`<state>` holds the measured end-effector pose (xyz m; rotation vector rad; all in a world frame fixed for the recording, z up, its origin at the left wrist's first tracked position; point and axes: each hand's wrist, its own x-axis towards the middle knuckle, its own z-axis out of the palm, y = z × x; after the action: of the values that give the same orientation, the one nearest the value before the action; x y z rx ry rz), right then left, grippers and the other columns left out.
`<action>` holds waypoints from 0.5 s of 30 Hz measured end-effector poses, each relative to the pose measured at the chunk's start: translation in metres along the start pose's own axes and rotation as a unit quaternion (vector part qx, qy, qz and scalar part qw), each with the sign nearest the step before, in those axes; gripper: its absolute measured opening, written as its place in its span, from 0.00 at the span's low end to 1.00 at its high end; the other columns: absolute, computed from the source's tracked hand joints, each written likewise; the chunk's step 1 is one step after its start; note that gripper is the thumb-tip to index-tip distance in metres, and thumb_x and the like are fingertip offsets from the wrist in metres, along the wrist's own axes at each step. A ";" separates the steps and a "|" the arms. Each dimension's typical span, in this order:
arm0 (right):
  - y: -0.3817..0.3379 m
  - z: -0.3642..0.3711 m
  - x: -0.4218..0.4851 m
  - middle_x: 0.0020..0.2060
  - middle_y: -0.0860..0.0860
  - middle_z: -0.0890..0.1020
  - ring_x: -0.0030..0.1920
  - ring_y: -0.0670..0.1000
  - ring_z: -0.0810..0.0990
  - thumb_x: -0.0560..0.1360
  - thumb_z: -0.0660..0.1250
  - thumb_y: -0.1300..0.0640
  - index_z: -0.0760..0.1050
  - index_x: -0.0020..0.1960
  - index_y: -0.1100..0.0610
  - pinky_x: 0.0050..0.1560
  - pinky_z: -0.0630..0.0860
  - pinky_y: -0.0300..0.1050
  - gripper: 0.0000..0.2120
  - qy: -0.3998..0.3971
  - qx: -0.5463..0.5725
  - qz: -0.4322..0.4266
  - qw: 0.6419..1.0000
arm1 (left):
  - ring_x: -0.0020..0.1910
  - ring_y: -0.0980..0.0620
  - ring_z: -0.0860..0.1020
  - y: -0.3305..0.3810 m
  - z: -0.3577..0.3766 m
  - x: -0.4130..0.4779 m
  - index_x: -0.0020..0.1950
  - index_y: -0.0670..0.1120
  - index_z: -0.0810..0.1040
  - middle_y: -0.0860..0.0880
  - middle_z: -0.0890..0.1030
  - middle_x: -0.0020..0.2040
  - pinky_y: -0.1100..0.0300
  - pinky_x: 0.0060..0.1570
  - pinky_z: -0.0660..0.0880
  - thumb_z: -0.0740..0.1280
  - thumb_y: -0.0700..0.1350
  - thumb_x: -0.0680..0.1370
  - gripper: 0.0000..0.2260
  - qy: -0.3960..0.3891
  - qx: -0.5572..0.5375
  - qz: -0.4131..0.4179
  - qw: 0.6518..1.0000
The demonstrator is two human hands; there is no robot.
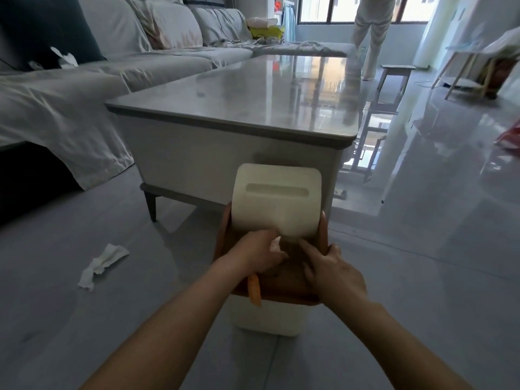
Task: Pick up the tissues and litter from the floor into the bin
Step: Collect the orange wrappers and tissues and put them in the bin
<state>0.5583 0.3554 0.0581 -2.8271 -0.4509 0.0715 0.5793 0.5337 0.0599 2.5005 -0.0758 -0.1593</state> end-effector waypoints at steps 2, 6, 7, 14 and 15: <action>0.000 -0.002 0.006 0.56 0.58 0.68 0.49 0.60 0.77 0.77 0.56 0.46 0.46 0.69 0.33 0.46 0.79 0.54 0.26 -0.033 -0.001 0.012 0.999 | 0.57 0.45 0.76 -0.004 0.005 0.018 0.58 0.48 0.75 0.45 0.79 0.56 0.57 0.51 0.72 0.67 0.52 0.71 0.17 -0.068 0.065 -0.060 0.994; -0.002 -0.003 0.008 0.55 0.57 0.69 0.49 0.60 0.77 0.76 0.59 0.46 0.48 0.69 0.35 0.47 0.79 0.56 0.28 -0.040 0.006 0.026 0.999 | 0.59 0.44 0.75 -0.007 0.002 0.033 0.64 0.47 0.73 0.44 0.77 0.61 0.55 0.57 0.71 0.68 0.54 0.72 0.22 -0.101 0.061 -0.119 0.986; -0.002 -0.003 0.008 0.56 0.57 0.69 0.50 0.60 0.77 0.76 0.59 0.46 0.48 0.69 0.36 0.47 0.79 0.55 0.27 -0.043 0.004 0.026 0.999 | 0.60 0.43 0.75 -0.006 -0.003 0.034 0.64 0.47 0.72 0.44 0.77 0.62 0.55 0.58 0.71 0.67 0.55 0.73 0.23 -0.109 0.064 -0.122 0.984; -0.007 -0.001 0.009 0.54 0.58 0.70 0.48 0.62 0.78 0.78 0.56 0.52 0.50 0.70 0.42 0.44 0.78 0.55 0.24 -0.035 -0.009 0.034 0.999 | 0.57 0.49 0.75 0.005 -0.057 0.016 0.65 0.52 0.71 0.50 0.77 0.60 0.51 0.62 0.72 0.63 0.55 0.75 0.20 -0.169 0.018 -0.129 0.977; -0.009 -0.003 0.007 0.54 0.59 0.70 0.48 0.62 0.78 0.78 0.56 0.52 0.49 0.70 0.42 0.44 0.77 0.54 0.24 -0.038 -0.008 0.034 0.999 | 0.53 0.50 0.77 0.006 -0.066 0.008 0.63 0.51 0.72 0.50 0.78 0.55 0.52 0.60 0.74 0.64 0.54 0.75 0.18 -0.156 -0.023 -0.129 0.979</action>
<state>0.5631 0.3647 0.0637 -2.8623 -0.3728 0.1907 0.5962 0.5668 0.1149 2.4106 0.1230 -0.6537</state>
